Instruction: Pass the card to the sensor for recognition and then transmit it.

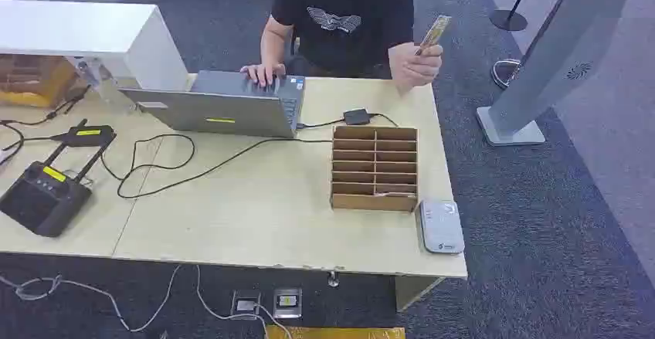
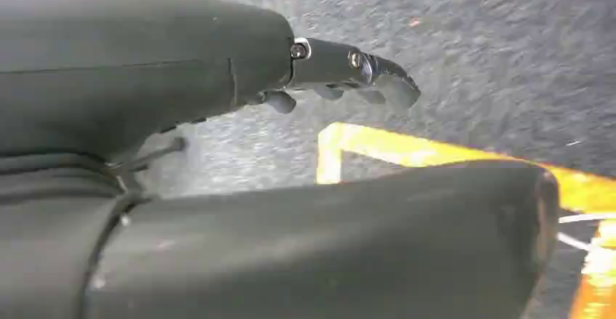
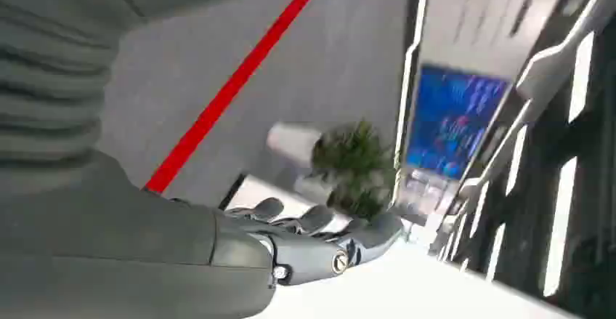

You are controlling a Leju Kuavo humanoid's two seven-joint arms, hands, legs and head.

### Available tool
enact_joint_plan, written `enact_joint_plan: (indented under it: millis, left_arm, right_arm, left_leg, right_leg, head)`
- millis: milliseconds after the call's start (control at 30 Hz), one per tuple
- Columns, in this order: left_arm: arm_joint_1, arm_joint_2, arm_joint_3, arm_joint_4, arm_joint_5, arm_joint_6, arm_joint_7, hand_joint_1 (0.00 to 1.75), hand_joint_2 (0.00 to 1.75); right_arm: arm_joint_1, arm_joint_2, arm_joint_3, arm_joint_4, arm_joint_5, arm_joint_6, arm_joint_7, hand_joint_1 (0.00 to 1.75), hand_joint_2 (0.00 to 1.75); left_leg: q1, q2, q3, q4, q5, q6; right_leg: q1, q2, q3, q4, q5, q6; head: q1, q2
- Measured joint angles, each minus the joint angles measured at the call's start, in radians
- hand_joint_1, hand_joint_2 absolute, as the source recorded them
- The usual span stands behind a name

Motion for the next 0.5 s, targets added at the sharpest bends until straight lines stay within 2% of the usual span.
enact_joint_plan:
  millis: [67, 100, 133, 333, 500]
  left_arm:
    - [0.003, 0.0, -0.002, 0.0, -0.005, -0.008, -0.003, 0.0, 0.0]
    - [0.005, 0.002, -0.003, 0.0, -0.006, -0.013, -0.003, 0.0, 0.0]
    - [0.007, 0.003, -0.004, 0.0, -0.008, -0.015, -0.003, 0.0, 0.0]
    - [0.001, 0.008, -0.007, 0.0, -0.029, -0.042, -0.007, 0.0, 0.0]
    - [0.002, 0.012, -0.024, 0.0, -0.063, -0.068, -0.026, 0.0, 0.0]
  right_arm:
    - [0.055, 0.0, 0.134, -0.083, -0.208, 0.016, 0.191, 0.0, 1.75]
    - [0.09, -0.001, 0.198, -0.153, -0.294, 0.012, 0.265, 0.0, 1.75]
    - [0.11, -0.001, 0.261, -0.209, -0.34, 0.007, 0.294, 0.0, 1.75]
    - [0.208, 0.006, 0.557, -0.423, -0.365, 0.016, 0.324, 0.0, 1.75]
    - [0.299, 0.015, 0.713, -0.52, -0.315, 0.044, 0.335, 0.0, 1.75]
  left_leg:
    - [0.002, -0.001, -0.003, 0.001, 0.002, -0.002]
    - [0.0, 0.0, -0.005, 0.001, 0.002, -0.002]
    - [-0.001, 0.003, -0.005, 0.0, 0.002, -0.002]
    - [0.003, 0.013, -0.003, -0.001, -0.001, -0.007]
    - [0.004, 0.011, -0.003, -0.001, -0.001, -0.007]
  right_leg:
    - [0.002, 0.0, -0.003, 0.0, 0.003, -0.001]
    - [0.001, 0.001, -0.004, 0.001, 0.003, -0.002]
    - [-0.001, 0.005, -0.006, 0.001, 0.003, -0.002]
    - [0.003, 0.016, -0.006, 0.001, 0.003, -0.003]
    - [0.005, 0.013, -0.005, 0.001, 0.003, -0.003]
  head:
    - [0.0, 0.0]
    - [0.0, 0.0]
    - [-0.003, 0.0]
    - [-0.001, 0.0]
    - [-0.001, 0.0]
